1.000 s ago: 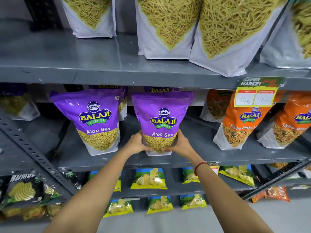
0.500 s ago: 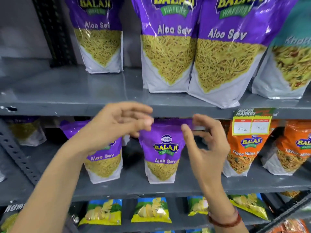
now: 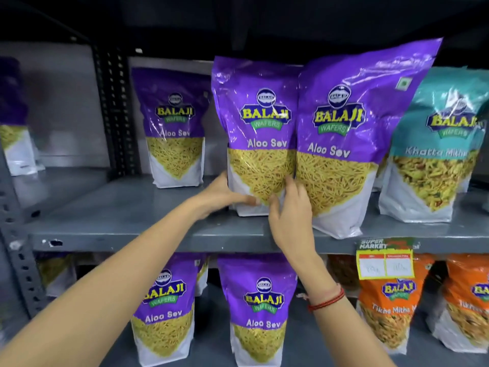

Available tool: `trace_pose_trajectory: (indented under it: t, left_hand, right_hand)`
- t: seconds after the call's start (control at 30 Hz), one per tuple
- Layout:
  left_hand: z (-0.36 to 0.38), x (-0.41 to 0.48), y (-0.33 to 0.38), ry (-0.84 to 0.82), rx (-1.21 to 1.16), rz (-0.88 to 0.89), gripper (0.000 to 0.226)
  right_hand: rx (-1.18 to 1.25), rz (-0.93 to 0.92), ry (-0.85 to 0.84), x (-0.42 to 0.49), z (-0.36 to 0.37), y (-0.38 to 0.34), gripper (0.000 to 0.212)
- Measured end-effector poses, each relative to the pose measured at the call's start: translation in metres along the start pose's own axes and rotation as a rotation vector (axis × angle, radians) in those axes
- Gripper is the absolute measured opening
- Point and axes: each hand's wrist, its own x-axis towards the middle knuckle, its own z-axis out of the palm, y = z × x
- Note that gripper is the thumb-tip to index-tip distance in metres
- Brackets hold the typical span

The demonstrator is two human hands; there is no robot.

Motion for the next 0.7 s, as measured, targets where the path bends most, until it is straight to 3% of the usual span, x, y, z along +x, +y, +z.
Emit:
trace_pose_trajectory:
  t: [0.1, 0.27, 0.4, 0.57, 0.63, 0.7]
  left_hand:
    - [0.003, 0.000, 0.000, 0.019, -0.089, 0.018, 0.053]
    - [-0.019, -0.004, -0.009, 0.138, -0.181, 0.016, 0.083]
    - [-0.057, -0.021, -0.005, 0.191, -0.164, 0.017, 0.055]
    - [-0.111, -0.047, -0.004, 0.120, -0.165, 0.000, 0.049]
    - [-0.128, -0.058, -0.006, 0.104, -0.178, -0.027, 0.059]
    - [-0.141, -0.067, -0.010, 0.106, -0.160, -0.059, 0.081]
  right_hand:
    - [0.037, -0.004, 0.020, 0.000, 0.001, 0.001, 0.050]
    - [0.154, -0.050, 0.021, 0.007, -0.001, -0.011, 0.045]
    - [0.219, -0.072, -0.032, 0.024, 0.007, -0.028, 0.054]
    - [0.311, 0.117, -0.319, 0.039, 0.025, -0.049, 0.089]
    - [0.385, 0.198, -0.528, 0.041, 0.037, -0.056, 0.087]
    - [0.467, 0.209, -0.633, 0.038, 0.052, -0.063, 0.076]
